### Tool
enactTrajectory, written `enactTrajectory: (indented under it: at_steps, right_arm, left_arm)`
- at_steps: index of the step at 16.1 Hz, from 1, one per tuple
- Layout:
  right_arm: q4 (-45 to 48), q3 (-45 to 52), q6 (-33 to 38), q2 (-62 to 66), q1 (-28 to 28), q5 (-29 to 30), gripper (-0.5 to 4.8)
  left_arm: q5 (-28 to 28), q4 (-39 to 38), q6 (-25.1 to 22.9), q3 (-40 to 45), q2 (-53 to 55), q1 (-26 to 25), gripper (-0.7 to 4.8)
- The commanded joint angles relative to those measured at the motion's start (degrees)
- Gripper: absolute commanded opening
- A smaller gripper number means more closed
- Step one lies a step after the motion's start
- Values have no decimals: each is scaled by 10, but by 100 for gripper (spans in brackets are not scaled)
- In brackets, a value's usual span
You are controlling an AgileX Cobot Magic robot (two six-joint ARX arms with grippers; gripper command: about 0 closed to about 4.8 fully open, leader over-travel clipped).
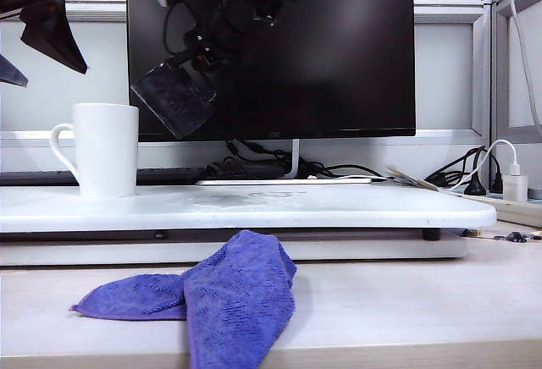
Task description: Carefully pick up the black cup and pour some water from the black cup into the white cup.
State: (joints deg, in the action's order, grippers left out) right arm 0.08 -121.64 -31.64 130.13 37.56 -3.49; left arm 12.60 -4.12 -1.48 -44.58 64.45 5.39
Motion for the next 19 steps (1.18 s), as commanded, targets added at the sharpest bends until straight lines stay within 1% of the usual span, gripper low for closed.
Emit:
enactTrajectory:
  at_steps: [1, 3, 6, 8, 11, 13, 19]
  right_arm:
    - [32, -8, -17, -7, 5, -12, -6]
    - [34, -8, -47, -7, 10, -31, -6]
    - [37, -8, -63, -7, 14, -37, -6]
    - [43, -8, -87, -7, 19, -59, -6]
    - [49, -8, -96, -7, 20, -59, -6]
    - [49, -8, -123, -7, 23, -70, -6]
    - [62, -8, -169, -7, 30, -69, -6]
  left_arm:
    - [1, -1, -1, -4, -1, -1, 462]
    - [1, -1, -1, -4, -1, -1, 462]
    - [0, -1, -1, -4, -1, -1, 462]
    - [1, -1, -1, -4, -1, -1, 462]
    - [0, -2, -1, -4, -1, -1, 462]
    - [0, -1, -1, -4, -1, -1, 462]
    - [0, -2, -1, -4, -1, -1, 462]
